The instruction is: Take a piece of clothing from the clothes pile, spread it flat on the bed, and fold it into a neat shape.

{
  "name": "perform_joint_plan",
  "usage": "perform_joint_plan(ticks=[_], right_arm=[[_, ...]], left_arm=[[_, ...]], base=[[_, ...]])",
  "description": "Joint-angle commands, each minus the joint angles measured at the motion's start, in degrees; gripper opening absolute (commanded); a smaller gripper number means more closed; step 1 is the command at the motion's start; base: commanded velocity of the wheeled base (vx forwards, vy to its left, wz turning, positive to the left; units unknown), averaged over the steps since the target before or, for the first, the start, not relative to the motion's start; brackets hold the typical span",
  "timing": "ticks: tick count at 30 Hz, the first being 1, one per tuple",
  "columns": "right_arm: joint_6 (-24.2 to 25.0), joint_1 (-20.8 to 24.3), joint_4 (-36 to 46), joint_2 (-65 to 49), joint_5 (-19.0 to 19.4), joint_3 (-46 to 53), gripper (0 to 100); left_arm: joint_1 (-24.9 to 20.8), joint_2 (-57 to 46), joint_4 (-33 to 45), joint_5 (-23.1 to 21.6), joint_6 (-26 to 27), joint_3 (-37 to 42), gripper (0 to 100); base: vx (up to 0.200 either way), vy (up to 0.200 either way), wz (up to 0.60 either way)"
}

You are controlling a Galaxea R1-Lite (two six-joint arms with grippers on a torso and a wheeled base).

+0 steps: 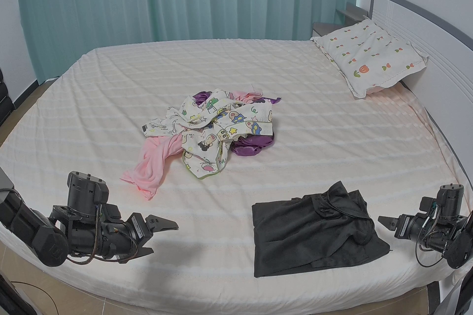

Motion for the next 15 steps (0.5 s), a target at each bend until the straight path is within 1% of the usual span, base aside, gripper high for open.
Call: perform_joint_plan(ticks=[1, 6, 7, 9, 11, 12, 15], right_arm=[[4.74, -0.19, 0.54, -4.49, 6.14, 1.09, 100], [7.55, 2.45, 0.27, -2.03, 8.78, 1.09, 100], [8.35, 3.68, -0.17, -1.15, 9.57, 1.09, 100], [8.52, 4.91, -0.08, -0.45, 10.36, 1.00, 100], [8.43, 5.35, -0.08, -0.19, 10.45, 0.92, 100], [8.61, 7.29, -0.17, 1.48, 10.63, 0.48, 100], [8.43, 8.69, -0.34, 4.38, 10.63, 0.30, 100]], left_arm=[[0.01, 0.31, -0.01, -0.23, -0.02, 0.00, 100], [0.01, 0.57, -0.01, -0.14, -0.02, 0.00, 100], [0.01, 0.66, -0.01, -0.23, -0.02, 0.00, 100], [0.01, 0.66, -0.01, -0.23, -0.02, 0.00, 100], [0.01, 0.66, -0.01, -0.23, -0.02, 0.00, 100], [0.01, 0.75, -0.01, -0.23, -0.02, 0.00, 100], [0.01, 0.75, -0.01, -0.23, -0.02, -0.09, 100]], base=[[0.000, 0.000, 0.00], [0.000, 0.000, 0.00], [0.000, 0.000, 0.00], [0.000, 0.000, 0.00], [0.000, 0.000, 0.00], [0.000, 0.000, 0.00], [0.000, 0.000, 0.00]])
